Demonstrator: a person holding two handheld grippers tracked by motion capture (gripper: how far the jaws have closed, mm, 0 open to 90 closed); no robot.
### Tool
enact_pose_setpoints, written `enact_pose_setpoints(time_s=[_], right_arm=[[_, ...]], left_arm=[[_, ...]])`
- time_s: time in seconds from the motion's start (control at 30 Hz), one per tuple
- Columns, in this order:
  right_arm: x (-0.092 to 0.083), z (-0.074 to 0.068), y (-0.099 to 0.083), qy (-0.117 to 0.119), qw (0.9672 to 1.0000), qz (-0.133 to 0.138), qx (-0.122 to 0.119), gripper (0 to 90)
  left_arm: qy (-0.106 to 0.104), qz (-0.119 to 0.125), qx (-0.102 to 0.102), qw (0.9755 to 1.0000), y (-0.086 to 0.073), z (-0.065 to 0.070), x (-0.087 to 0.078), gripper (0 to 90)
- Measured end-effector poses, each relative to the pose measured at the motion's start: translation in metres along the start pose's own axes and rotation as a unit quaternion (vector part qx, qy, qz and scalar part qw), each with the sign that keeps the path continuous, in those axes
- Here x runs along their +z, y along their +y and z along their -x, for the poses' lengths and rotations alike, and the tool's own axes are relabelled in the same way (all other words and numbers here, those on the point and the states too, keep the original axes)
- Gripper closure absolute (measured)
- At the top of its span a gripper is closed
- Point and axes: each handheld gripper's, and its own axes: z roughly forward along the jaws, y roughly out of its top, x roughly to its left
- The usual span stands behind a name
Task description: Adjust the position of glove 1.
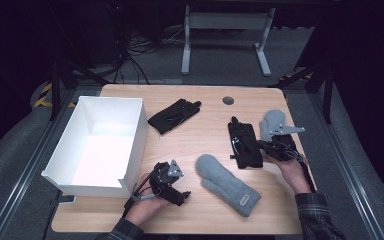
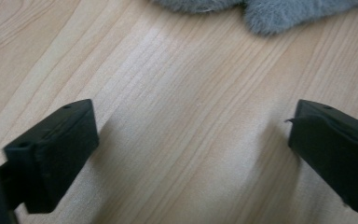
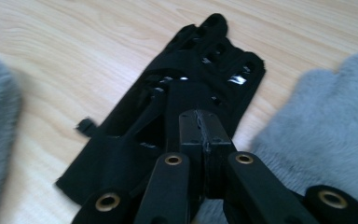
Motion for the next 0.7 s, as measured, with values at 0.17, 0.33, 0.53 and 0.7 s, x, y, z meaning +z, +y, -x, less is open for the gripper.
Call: enact_pose_setpoints(time_s=[0.17, 0.33, 0.53, 0.7], right_arm=[[0.008, 0.007, -0.004, -0.001, 0.9998, -0.02, 0.007, 90.0], [0.004, 0.016, -0.012, -0.017, 0.9991, -0.035, 0.014, 90.0], [-0.011, 0.031, -0.021, -0.032, 0.9987, -0.034, 0.022, 90.0], [-0.02, 0.042, -0.027, -0.045, 0.9978, -0.036, 0.033, 90.0]], left_arm=[[0.002, 0.017, -0.001, 0.9999, -0.004, 0.0, 0.0, 0.0], [0.0, 0.026, 0.0, 0.9997, -0.006, 0.0, 0.001, 0.0], [-0.002, 0.03, 0.001, 0.9995, -0.006, 0.0, 0.001, 0.0], [-0.002, 0.031, 0.001, 0.9995, -0.006, -0.001, 0.001, 0.0]])
